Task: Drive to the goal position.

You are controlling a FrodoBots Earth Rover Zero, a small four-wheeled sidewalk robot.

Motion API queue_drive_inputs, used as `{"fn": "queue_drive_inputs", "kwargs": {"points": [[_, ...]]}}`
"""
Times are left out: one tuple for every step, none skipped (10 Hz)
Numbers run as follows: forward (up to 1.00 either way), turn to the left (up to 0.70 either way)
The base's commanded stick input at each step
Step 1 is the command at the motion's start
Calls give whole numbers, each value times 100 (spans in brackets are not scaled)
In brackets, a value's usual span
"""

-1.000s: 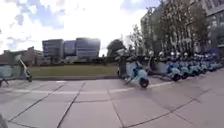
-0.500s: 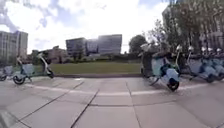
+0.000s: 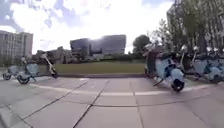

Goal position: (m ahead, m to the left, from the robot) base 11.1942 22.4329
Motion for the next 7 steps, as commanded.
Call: {"fn": "queue_drive_inputs", "kwargs": {"points": [[0, 70], [0, 70], [0, 70], [0, 70], [0, 70], [0, 70], [0, 70]]}}
